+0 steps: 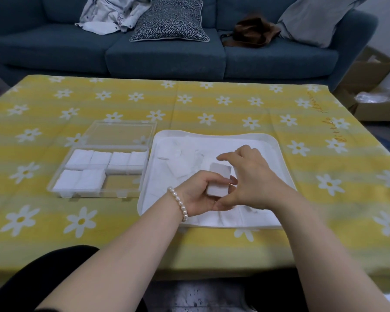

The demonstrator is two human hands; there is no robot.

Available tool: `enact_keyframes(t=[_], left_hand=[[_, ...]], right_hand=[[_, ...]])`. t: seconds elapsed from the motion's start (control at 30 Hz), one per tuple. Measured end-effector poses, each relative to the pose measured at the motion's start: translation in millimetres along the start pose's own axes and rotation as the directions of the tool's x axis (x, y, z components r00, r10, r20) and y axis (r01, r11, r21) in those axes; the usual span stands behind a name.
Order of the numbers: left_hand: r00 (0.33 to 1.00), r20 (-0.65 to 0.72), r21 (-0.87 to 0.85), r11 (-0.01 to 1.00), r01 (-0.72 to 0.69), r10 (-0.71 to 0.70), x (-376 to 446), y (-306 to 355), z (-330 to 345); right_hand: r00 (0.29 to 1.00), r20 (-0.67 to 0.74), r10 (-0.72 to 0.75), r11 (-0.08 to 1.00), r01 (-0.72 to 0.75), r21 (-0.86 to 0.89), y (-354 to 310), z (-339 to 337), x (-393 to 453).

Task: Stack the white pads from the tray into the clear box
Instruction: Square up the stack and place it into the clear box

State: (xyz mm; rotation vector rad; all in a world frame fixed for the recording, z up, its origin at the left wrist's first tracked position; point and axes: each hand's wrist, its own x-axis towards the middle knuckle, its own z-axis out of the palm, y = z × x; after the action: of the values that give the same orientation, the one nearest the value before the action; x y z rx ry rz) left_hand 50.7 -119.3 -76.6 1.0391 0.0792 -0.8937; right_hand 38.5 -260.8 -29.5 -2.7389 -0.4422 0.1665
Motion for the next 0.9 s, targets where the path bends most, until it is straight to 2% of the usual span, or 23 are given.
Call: enact_keyframes(t=[0.1, 0.33, 0.5, 0.7, 0.9], left_hand=[[1.0, -0.02, -0.019, 1.0, -0.022, 0.021, 0.9, -2.9, 2.7], [0.997, -0.021, -0.065, 0.996, -0.069, 0.068, 0.2, -1.4, 4.3], [0.997, 0.012, -0.096, 0.992, -0.075, 0.077, -1.4, 1.0, 3.0], [0.998, -0.011, -0.123, 0.991, -0.057, 0.056, 0.3, 2.1, 1.2], [0.999, -0.028, -0.114, 0.992, -0.048, 0.045, -1.2, 1.6, 5.7]], right_hand=[[0.998, -0.053, -0.03, 0.993, 0.024, -0.115, -1.0, 5.0, 2.6], [0.998, -0.055, -0.013, 0.971, 0.0, -0.24, -1.8, 10.8, 3.4], [0.999, -0.034, 0.0, 0.976, -0.007, -0.217, -3.1, 9.9, 3.6], [1.0, 0.024, 0.005, 0.978, 0.0, -0.21, -5.5, 11.7, 2.4], [0.995, -0.084, -0.059, 0.979, 0.042, -0.198, -12.1, 16.9, 3.7]])
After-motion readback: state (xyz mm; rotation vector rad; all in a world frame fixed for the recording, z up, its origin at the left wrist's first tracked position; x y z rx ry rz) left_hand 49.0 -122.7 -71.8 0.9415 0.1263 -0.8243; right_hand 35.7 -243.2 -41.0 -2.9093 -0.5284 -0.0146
